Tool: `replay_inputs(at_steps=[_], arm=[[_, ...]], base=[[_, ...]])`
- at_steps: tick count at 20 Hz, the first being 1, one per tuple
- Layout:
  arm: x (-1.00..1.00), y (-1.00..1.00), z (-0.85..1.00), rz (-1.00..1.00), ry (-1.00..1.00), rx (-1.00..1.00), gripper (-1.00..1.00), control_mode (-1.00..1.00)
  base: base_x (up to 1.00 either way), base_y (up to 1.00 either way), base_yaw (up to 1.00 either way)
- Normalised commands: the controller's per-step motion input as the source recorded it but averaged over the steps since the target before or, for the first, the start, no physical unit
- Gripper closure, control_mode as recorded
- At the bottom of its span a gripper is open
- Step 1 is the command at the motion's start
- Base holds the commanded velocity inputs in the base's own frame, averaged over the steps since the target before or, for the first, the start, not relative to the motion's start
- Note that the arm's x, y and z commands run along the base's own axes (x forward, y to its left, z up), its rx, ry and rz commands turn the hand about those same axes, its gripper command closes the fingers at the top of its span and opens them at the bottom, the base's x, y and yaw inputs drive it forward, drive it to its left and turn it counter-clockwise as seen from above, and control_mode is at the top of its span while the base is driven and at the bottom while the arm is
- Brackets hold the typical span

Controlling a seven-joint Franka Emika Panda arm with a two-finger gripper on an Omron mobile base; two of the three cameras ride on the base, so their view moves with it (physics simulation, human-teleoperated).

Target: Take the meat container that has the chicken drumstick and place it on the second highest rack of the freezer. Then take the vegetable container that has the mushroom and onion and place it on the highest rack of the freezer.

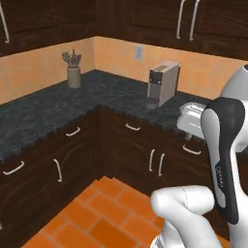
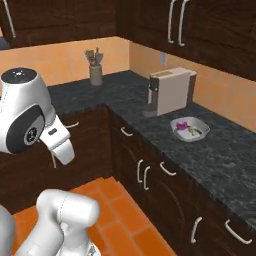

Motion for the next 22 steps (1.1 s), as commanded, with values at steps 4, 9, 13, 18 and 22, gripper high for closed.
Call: replay_inputs(at_steps=[4, 9, 13, 18, 22], arm=[[0.0, 0.0, 0.0, 0.0, 0.0, 0.0, -1.0, 1.0], [0.0, 0.0, 0.0, 0.0, 0.0, 0.0, -1.0, 1.0], [0.0, 0.0, 0.0, 0.0, 0.0, 0.0, -1.0, 1.0], [0.0, 0.0, 0.0, 0.0, 0.0, 0.0, -1.0, 1.0], [0.0, 0.0, 0.0, 0.0, 0.0, 0.0, -1.0, 1.0]], base=[[0.42, 0.0, -0.65], [0.28, 0.01, -0.7], [0.35, 0.14, -0.7], [0.7, 0.38, -0.56], [0.74, 0.55, -0.46]])
